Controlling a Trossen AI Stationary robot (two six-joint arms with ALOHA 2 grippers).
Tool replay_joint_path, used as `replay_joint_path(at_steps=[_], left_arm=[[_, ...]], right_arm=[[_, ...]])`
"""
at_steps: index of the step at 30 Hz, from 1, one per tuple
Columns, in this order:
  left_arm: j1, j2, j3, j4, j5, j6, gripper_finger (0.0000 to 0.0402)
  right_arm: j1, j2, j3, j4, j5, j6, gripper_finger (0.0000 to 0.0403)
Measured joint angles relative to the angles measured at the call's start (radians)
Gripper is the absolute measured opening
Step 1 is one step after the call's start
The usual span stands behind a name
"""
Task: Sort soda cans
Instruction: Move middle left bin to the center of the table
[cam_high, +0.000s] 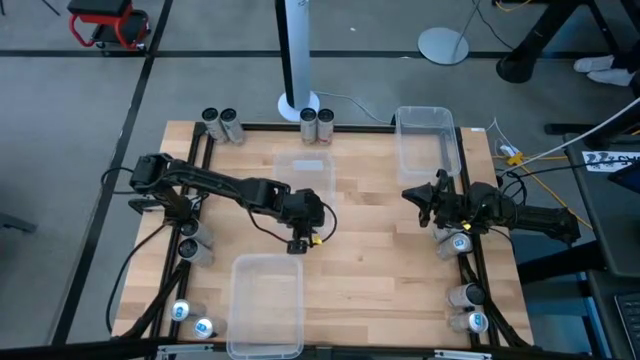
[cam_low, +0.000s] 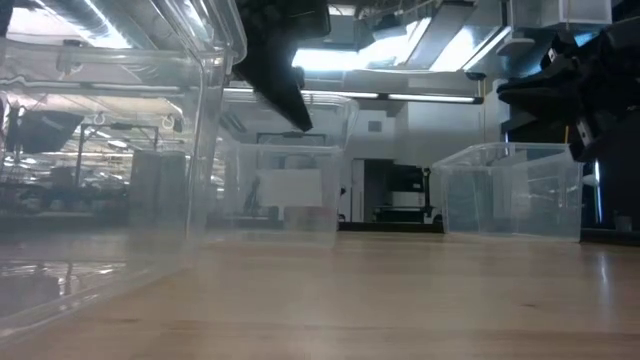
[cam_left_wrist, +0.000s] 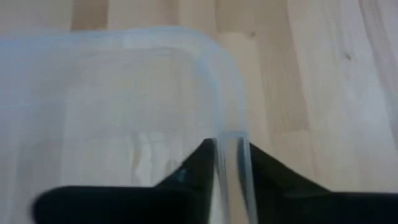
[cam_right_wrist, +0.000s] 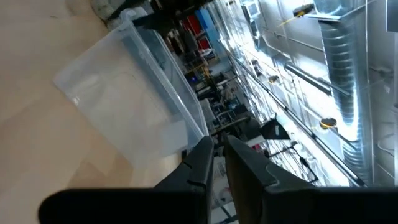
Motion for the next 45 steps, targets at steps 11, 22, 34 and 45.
replay_joint_path(at_steps=[11,22,34,45], left_arm=[[-0.018,0.000,0.054,0.167,0.000,-0.015,0.0019],[-0.108,0.000,0.090,0.347,0.035,-0.077,0.0019],[-0.248,0.127,0.101,0.549,0.036,-0.164,0.0021],[-0.328,0.176,0.106,0.528,0.023,-0.130,0.0023]], right_arm=[[0.000,0.000,0.061,-0.054,0.004,-0.003,0.0044],[0.000,0.000,0.130,-0.134,0.005,-0.007,0.0044],[0.000,0.000,0.130,-0.134,0.017,0.001,0.0044],[0.000,0.000,0.130,-0.168,0.046,0.015,0.0044]])
